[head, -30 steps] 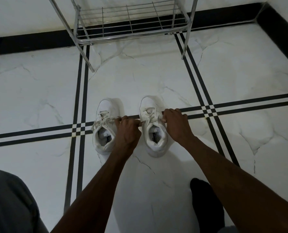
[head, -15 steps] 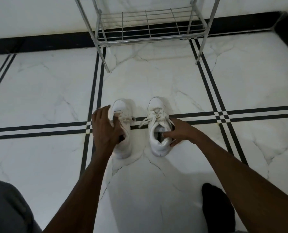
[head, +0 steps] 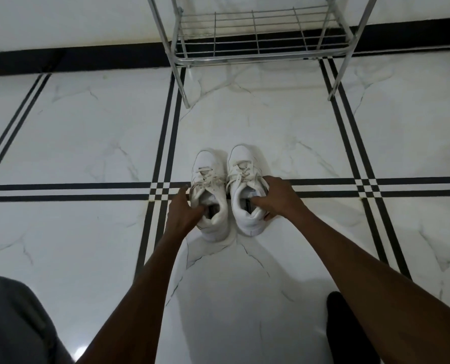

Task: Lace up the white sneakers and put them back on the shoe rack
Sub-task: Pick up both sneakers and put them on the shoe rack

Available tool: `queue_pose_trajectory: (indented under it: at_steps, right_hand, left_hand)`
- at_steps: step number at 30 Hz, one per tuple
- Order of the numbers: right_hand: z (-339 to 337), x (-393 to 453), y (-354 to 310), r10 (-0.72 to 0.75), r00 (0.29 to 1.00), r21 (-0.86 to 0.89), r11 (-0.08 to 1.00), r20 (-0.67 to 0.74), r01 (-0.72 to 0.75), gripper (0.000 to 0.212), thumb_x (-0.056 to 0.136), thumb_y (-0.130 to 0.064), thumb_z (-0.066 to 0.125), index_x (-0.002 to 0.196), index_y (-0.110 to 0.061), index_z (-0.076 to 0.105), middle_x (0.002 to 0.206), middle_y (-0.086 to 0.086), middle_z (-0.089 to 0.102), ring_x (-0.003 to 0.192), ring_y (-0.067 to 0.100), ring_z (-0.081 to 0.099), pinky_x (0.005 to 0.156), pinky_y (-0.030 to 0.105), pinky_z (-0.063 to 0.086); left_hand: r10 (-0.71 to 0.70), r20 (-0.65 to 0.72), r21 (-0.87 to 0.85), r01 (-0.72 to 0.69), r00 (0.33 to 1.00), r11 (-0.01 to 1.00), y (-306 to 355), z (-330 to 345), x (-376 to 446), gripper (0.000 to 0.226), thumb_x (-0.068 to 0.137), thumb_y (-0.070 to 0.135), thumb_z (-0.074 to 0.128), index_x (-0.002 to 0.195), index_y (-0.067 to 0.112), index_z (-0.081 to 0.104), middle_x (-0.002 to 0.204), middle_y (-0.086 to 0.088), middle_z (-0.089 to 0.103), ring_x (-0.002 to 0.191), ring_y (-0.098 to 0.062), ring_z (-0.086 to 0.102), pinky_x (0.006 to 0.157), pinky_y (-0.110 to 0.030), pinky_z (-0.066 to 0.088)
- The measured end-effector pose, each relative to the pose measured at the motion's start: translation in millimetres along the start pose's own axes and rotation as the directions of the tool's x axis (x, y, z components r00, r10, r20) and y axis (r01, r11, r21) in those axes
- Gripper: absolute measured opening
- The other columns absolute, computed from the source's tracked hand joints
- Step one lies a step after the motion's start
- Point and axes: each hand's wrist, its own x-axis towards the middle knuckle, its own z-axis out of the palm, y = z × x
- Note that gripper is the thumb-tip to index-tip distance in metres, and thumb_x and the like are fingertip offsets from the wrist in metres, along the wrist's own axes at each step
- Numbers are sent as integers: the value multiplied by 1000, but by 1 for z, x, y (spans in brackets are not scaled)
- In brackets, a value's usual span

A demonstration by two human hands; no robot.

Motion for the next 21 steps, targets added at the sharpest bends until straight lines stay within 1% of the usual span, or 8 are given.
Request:
queue_pose_trajectory:
  at_steps: [3,6,8,10,13,17,19,21]
  right_hand:
    - [0,0,2,4,998,-19,1000,-57,-5,31,79,-31,75,93,-5,66,87,12,73,80,27,70,67,37,57]
    - [-1,0,5,-5,995,-31,1000,-96,2,30,78,-31,75,90,-6,65,86,11,72,79,27,67,66,35,51]
    - [-6,2,10,13,993,6,1000,-121,-12,28,76,-32,74,86,-7,66,81,9,72,77,26,68,65,36,52]
    - [-15,5,14,31,986,47,999,-163,-23,27,73,-33,74,85,-10,68,77,6,73,75,25,70,66,37,56]
    - [-33,7,16,27,973,82,997,-229,-9,27,72,-31,75,90,-11,73,74,2,73,70,20,69,62,33,57]
    - [-67,-9,4,-17,968,107,993,-249,45,14,75,-30,75,78,-18,68,64,1,70,59,16,69,55,34,57]
    - [-90,-23,-5,-19,966,104,994,-257,47,13,76,-29,75,75,-21,65,63,0,69,58,15,67,54,31,53]
    - [-118,-42,-22,-18,965,100,994,-261,46,13,76,-28,74,78,-18,68,63,0,69,58,15,67,55,34,55]
  left_hand:
    - [6,16,28,-6,1000,1000,4,6,5,55,71,28,66,123,10,63,108,-9,72,99,-29,69,86,-51,59]
    - [36,-15,86,-35,999,996,9,18,9,35,81,15,59,113,1,64,104,-16,72,96,-33,68,79,-41,55]
    - [57,-44,103,-53,997,993,13,26,12,25,85,7,57,108,0,65,101,-17,71,94,-34,67,75,-37,51]
    - [107,-58,94,-101,993,990,22,32,13,25,87,9,58,111,3,65,105,-14,71,97,-32,66,79,-39,52]
    - [163,-91,65,-158,982,985,44,36,11,30,90,11,59,120,7,63,111,-11,70,102,-29,64,89,-45,54]
    - [207,-88,64,-202,974,977,76,31,-3,29,87,15,59,115,13,63,103,-3,70,98,-28,64,86,-52,56]
    - [201,-58,81,-196,978,977,100,23,-15,31,87,15,59,118,15,63,106,-2,70,100,-28,64,87,-52,56]
    - [176,-43,87,-172,983,981,132,12,-37,35,89,12,62,124,13,62,108,-1,66,104,-29,62,90,-45,54]
